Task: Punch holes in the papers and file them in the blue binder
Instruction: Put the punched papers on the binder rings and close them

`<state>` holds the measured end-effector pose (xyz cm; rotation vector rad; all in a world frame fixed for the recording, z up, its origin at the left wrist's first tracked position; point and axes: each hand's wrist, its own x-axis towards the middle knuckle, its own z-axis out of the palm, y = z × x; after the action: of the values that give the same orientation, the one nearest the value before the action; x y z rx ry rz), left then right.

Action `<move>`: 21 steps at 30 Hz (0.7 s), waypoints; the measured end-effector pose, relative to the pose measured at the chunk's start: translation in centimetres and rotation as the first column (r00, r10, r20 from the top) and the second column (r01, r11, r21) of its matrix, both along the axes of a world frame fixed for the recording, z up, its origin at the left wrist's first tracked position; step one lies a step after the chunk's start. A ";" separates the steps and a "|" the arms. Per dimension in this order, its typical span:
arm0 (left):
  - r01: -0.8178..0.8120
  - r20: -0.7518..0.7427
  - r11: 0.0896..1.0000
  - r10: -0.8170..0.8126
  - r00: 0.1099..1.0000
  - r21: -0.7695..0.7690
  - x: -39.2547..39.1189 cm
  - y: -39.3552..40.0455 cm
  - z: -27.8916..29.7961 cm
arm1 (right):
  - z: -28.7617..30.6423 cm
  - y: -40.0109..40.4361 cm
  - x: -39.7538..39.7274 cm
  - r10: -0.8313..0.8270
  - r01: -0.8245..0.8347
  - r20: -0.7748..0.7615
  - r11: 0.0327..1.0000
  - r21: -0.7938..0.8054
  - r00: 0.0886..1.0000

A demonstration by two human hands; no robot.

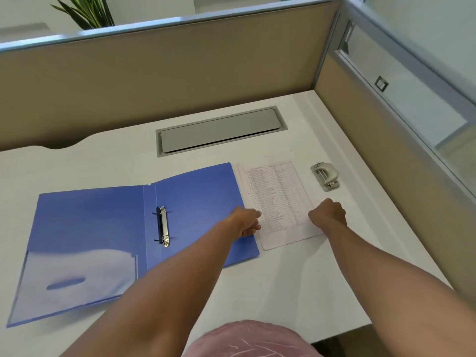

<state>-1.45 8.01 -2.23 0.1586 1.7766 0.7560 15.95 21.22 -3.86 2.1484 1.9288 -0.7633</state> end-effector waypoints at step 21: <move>-0.106 0.046 0.985 0.113 0.993 -0.140 1.8 2.2 -0.6 | -2.3 -0.4 0.8 0.117 -0.122 0.109 0.992 0.037 0.987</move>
<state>0.30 10.24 -2.86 -0.0513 1.7907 0.7066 16.72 20.83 -6.17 2.0308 2.0153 -0.5787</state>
